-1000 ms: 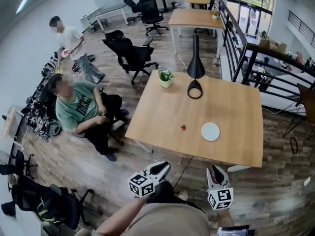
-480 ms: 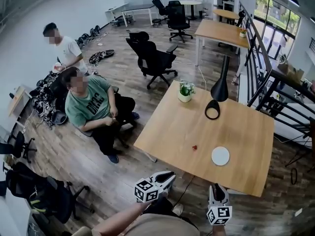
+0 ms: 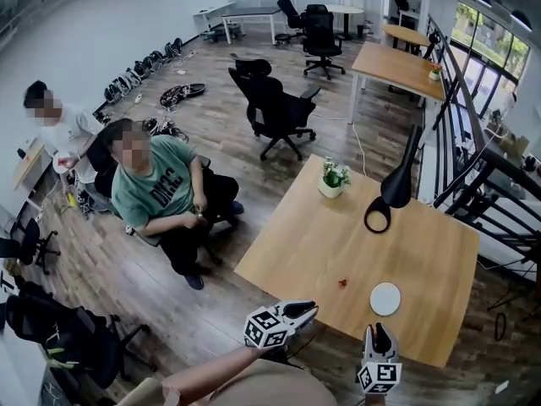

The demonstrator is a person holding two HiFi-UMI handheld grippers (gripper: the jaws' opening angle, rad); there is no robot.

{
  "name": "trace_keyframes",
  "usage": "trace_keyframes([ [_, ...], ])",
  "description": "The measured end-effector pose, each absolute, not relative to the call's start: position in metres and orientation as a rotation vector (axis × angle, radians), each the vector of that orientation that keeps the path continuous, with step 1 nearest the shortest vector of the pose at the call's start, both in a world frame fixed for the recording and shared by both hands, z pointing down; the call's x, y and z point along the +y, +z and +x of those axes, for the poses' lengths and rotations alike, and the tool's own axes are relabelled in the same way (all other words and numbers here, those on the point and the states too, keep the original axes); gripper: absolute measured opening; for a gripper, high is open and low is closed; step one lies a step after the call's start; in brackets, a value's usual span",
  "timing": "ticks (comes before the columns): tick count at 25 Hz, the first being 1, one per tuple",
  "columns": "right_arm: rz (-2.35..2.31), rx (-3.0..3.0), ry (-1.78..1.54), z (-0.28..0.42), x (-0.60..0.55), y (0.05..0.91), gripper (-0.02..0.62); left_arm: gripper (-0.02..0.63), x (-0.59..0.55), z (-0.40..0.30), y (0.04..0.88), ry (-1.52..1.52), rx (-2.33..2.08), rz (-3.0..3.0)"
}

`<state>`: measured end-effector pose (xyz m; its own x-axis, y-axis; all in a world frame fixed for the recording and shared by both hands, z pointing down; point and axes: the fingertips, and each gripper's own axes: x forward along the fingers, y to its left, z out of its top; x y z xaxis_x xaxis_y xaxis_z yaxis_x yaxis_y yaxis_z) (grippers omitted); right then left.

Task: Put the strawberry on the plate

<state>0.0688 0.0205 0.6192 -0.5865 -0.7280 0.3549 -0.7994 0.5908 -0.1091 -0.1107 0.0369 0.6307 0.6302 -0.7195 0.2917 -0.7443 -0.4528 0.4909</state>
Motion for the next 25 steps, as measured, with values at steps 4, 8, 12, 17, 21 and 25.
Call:
trace_keyframes([
  [4,1.286,-2.526,0.368,0.057,0.0,0.612,0.083,0.061,0.011,-0.127,0.626,0.05,-1.123,2.277],
  [8,1.322,-2.495,0.371,0.051,-0.015,0.613,0.083,0.061,-0.008,-0.139,0.629,0.048,-1.102,2.285],
  [12,1.347,-2.467,0.373,0.044,-0.027,0.619,0.083,0.061,-0.023,-0.151,0.636,0.044,-1.082,2.289],
  [17,1.363,-2.443,0.35,0.032,-0.043,0.623,0.083,0.061,-0.038,-0.164,0.638,0.033,-1.063,2.304],
  [21,1.355,-2.439,0.335,0.019,-0.053,0.624,0.083,0.061,-0.043,-0.174,0.637,0.046,-1.05,2.32],
  [25,1.321,-2.447,0.322,0.007,-0.064,0.633,0.083,0.061,-0.048,-0.181,0.645,0.063,-1.055,2.318],
])
